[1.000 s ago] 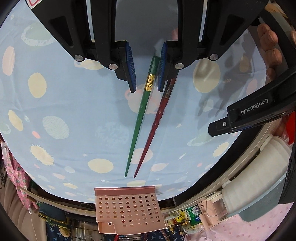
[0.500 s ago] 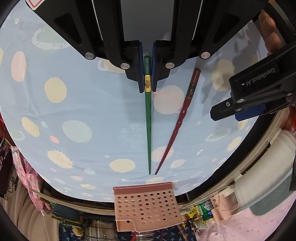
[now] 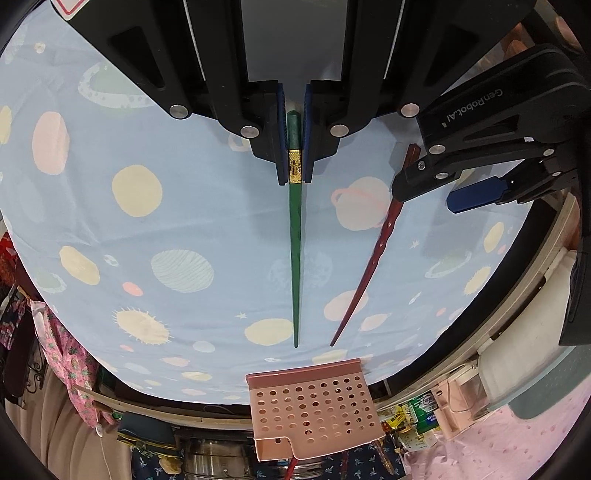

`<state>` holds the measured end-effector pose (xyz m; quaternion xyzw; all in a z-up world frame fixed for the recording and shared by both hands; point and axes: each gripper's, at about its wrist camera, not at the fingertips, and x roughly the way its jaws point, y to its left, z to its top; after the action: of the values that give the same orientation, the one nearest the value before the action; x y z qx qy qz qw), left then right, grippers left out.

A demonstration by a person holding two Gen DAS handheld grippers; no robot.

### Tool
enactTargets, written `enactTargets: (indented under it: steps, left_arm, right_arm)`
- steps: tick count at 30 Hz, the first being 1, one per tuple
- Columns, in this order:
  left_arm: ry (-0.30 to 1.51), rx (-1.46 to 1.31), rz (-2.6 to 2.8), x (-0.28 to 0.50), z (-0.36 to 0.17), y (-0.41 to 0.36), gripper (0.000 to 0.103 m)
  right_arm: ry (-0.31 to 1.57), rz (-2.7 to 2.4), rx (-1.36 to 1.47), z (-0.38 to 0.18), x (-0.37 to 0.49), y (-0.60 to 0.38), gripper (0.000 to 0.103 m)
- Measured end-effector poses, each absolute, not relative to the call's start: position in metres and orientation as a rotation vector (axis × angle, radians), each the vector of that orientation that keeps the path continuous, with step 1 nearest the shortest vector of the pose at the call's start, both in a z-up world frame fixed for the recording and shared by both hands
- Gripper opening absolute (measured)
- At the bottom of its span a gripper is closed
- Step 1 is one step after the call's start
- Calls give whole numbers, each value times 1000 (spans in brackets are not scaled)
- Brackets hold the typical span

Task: Organize utensils
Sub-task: 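Grasp the green chopstick with right tool while left tool grasps the dark red one, then carry both chopsticks up and lower them into the pink holder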

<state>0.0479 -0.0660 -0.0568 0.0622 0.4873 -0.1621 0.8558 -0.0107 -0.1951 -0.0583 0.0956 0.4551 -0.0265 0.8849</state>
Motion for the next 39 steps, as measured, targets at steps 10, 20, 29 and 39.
enactTargets:
  steps: [10, 20, 29, 39]
  left_arm:
    - [1005, 161, -330, 45, -58, -68, 54]
    - [1030, 101, -379, 48, -55, -61, 7]
    - [1007, 53, -381, 50, -32, -52, 7]
    - [900, -43, -370, 64, 32, -36, 7]
  right_arm:
    - [946, -53, 195, -59, -11, -195, 7]
    - [948, -47, 199, -58, -11, -195, 7]
    - [914, -30, 205, -42, -13, -200, 7]
    - [769, -10, 231, 21, -3, -213, 7]
